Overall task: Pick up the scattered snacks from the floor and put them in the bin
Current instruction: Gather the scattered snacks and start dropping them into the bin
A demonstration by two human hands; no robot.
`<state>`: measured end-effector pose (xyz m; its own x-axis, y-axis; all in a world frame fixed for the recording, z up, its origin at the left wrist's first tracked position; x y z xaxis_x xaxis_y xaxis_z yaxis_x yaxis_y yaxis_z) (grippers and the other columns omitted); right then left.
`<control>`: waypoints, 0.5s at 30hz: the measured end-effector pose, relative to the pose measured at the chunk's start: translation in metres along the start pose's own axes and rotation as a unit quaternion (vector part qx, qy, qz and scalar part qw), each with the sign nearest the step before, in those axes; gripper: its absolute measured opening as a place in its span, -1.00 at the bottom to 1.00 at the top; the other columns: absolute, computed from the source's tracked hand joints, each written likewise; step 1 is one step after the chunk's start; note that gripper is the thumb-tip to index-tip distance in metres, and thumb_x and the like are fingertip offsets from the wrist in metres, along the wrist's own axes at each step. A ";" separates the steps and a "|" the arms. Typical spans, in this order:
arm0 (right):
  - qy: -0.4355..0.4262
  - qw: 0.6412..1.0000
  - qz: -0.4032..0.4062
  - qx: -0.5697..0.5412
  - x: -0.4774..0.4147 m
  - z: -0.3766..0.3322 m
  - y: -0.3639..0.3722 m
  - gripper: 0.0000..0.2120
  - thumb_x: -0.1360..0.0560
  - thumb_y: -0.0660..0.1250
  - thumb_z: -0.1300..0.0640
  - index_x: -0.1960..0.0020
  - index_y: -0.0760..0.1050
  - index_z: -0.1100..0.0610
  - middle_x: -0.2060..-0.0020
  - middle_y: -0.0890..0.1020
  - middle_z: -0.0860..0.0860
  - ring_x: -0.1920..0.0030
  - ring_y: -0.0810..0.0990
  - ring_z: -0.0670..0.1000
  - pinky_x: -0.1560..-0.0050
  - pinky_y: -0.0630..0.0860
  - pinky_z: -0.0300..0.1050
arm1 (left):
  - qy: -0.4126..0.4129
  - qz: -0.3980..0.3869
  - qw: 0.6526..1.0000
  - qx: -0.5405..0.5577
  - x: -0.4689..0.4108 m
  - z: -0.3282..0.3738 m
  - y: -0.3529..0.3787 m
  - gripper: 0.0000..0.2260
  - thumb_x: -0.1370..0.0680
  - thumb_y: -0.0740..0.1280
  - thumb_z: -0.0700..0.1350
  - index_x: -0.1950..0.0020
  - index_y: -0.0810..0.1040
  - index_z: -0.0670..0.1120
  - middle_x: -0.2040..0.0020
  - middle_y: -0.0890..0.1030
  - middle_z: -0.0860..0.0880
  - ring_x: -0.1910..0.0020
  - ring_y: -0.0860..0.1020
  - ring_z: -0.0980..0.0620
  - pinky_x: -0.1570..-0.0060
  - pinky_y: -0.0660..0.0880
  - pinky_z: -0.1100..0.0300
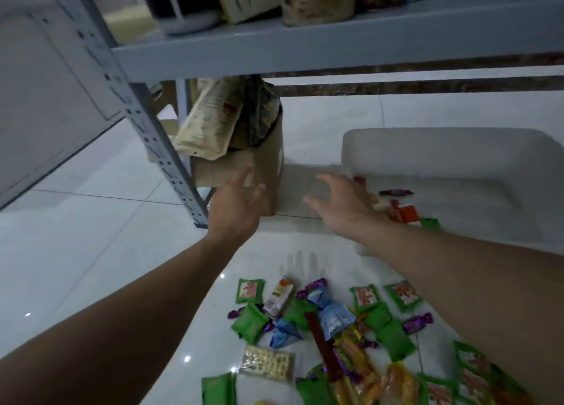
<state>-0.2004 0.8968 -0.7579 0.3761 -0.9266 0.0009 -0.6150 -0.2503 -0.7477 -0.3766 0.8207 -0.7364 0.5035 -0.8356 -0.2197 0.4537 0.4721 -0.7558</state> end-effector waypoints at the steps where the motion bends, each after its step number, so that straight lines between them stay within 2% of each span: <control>1: -0.014 1.000 -0.012 0.006 0.001 -0.013 0.010 -0.44 -0.53 0.30 -0.13 -0.47 0.27 0.00 -0.43 0.35 0.01 -0.40 0.34 0.08 -0.36 0.34 -0.01 | -0.003 0.010 1.000 -0.010 0.003 -0.012 -0.015 -0.61 -0.59 0.26 0.02 -0.41 0.38 0.04 -0.18 0.59 -0.09 -0.11 0.56 -0.12 -0.08 0.50 0.05; 5: -0.056 0.996 -0.075 -0.008 0.010 -0.060 0.057 -0.39 -0.54 0.28 -0.15 -0.51 0.20 -0.02 -0.47 0.28 0.01 -0.45 0.27 0.07 -0.38 0.29 -0.03 | -0.018 0.037 0.997 -0.058 0.018 -0.063 -0.065 -0.58 -0.59 0.24 0.05 -0.43 0.36 0.01 -0.35 0.48 -0.09 -0.30 0.44 -0.11 -0.24 0.37 0.07; 11: -0.109 0.982 -0.151 -0.007 0.038 -0.124 0.143 -0.35 -0.51 0.28 -0.20 -0.51 0.19 -0.02 -0.49 0.27 -0.02 -0.46 0.25 0.04 -0.42 0.25 -0.02 | -0.113 0.060 0.987 -0.094 0.056 -0.157 -0.139 -0.53 -0.59 0.22 0.07 -0.49 0.26 0.03 -0.42 0.40 -0.07 -0.38 0.36 -0.09 -0.35 0.30 -0.01; 15: -0.139 0.967 -0.213 0.025 0.064 -0.154 0.190 -0.33 -0.52 0.26 -0.22 -0.53 0.15 -0.03 -0.50 0.23 -0.04 -0.48 0.22 0.02 -0.43 0.23 -0.03 | -0.137 0.060 0.982 -0.119 0.085 -0.198 -0.172 -0.52 -0.59 0.23 0.07 -0.49 0.25 0.04 -0.42 0.40 -0.06 -0.38 0.36 -0.10 -0.34 0.32 -0.05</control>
<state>-0.4002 0.7467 -0.7977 0.7643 -0.6290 0.1422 -0.3315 -0.5724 -0.7500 -0.5578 0.6129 -0.7471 0.7363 -0.6561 -0.1659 0.2119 0.4563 -0.8643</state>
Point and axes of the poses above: each hand's wrist, its own x-axis away from the middle knuckle, its own y-axis out of the palm, z = x × y, the point moved 5 cm from there along -x, towards the middle knuckle
